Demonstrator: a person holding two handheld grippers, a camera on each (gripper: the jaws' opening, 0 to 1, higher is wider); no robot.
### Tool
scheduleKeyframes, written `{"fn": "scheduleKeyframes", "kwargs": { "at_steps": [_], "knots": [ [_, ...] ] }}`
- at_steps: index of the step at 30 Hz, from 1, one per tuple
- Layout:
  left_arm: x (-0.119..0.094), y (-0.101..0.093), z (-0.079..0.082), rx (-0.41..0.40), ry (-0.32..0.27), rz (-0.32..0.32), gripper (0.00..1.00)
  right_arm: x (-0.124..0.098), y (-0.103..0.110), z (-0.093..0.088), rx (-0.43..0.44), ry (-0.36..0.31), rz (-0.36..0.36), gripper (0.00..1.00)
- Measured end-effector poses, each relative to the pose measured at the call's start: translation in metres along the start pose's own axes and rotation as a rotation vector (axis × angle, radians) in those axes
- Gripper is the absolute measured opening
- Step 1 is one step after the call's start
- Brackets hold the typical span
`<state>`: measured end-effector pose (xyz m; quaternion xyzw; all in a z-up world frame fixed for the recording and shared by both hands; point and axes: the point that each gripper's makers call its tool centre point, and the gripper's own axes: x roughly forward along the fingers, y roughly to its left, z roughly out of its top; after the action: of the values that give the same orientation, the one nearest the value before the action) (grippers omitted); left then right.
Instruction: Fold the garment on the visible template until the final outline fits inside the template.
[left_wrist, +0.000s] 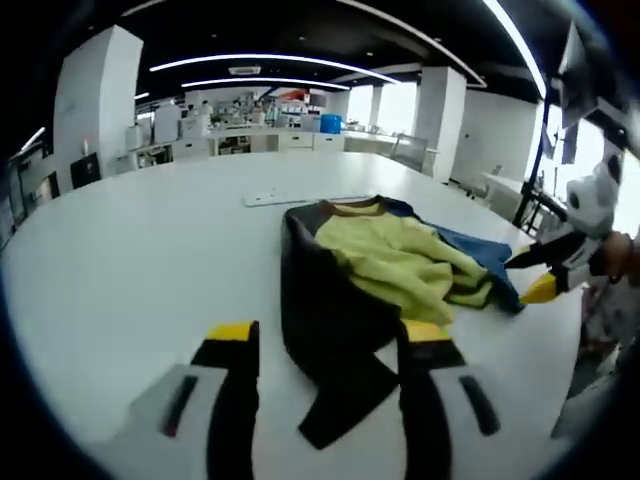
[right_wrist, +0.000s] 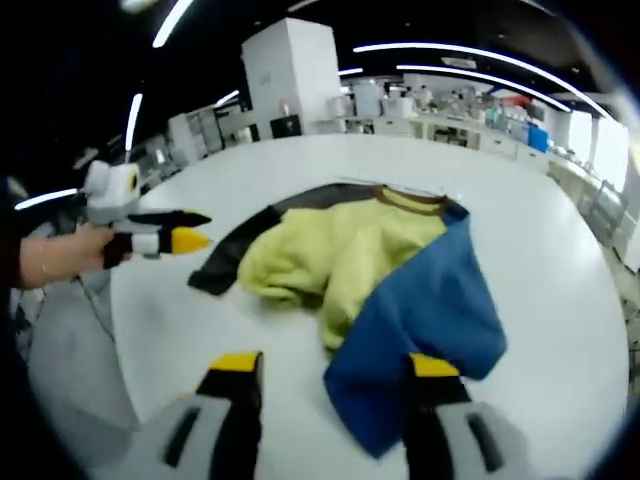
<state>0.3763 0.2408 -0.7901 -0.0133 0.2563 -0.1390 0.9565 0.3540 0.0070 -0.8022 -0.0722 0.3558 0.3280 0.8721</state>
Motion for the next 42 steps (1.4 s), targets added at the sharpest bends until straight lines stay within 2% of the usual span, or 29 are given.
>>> {"fn": "scheduleKeyframes", "kwargs": {
  "at_steps": [1, 4, 6, 10, 15, 22, 24, 27, 31, 37, 42],
  "knots": [
    [-0.001, 0.001, -0.005, 0.007, 0.016, 0.018, 0.47, 0.0, 0.001, -0.002, -0.001, 0.0, 0.004, 0.42],
    [0.001, 0.003, -0.013, 0.001, 0.018, 0.032, 0.41, 0.002, -0.003, -0.006, -0.005, -0.001, -0.026, 0.4],
    [0.002, 0.004, -0.021, 0.009, 0.046, 0.043, 0.39, 0.004, -0.005, -0.009, -0.006, 0.005, -0.032, 0.38],
    [0.004, 0.006, -0.033, 0.005, 0.067, 0.062, 0.35, 0.004, -0.006, -0.014, -0.001, 0.002, -0.062, 0.29],
    [0.006, 0.004, -0.041, 0.0, 0.088, 0.061, 0.29, 0.006, -0.006, -0.021, 0.0, 0.015, -0.1, 0.21],
    [0.01, 0.005, -0.049, 0.02, 0.108, 0.061, 0.16, 0.016, -0.01, -0.031, 0.021, 0.044, -0.126, 0.09],
    [0.012, 0.006, -0.049, 0.009, 0.099, 0.059, 0.1, 0.017, -0.009, -0.031, 0.018, 0.048, -0.119, 0.07],
    [0.012, 0.005, -0.048, 0.013, 0.1, 0.059, 0.08, 0.019, -0.011, -0.034, 0.008, 0.061, -0.12, 0.01],
    [0.014, 0.006, -0.048, 0.03, 0.102, 0.062, 0.0, 0.017, -0.013, -0.033, -0.005, 0.057, -0.125, 0.0],
    [0.015, 0.008, -0.048, -0.004, 0.114, 0.05, 0.0, 0.005, -0.013, -0.019, -0.004, -0.003, -0.113, 0.0],
    [0.011, 0.013, -0.044, 0.01, 0.108, 0.055, 0.0, -0.004, -0.019, -0.012, -0.019, -0.007, -0.122, 0.0]
  ]
}}
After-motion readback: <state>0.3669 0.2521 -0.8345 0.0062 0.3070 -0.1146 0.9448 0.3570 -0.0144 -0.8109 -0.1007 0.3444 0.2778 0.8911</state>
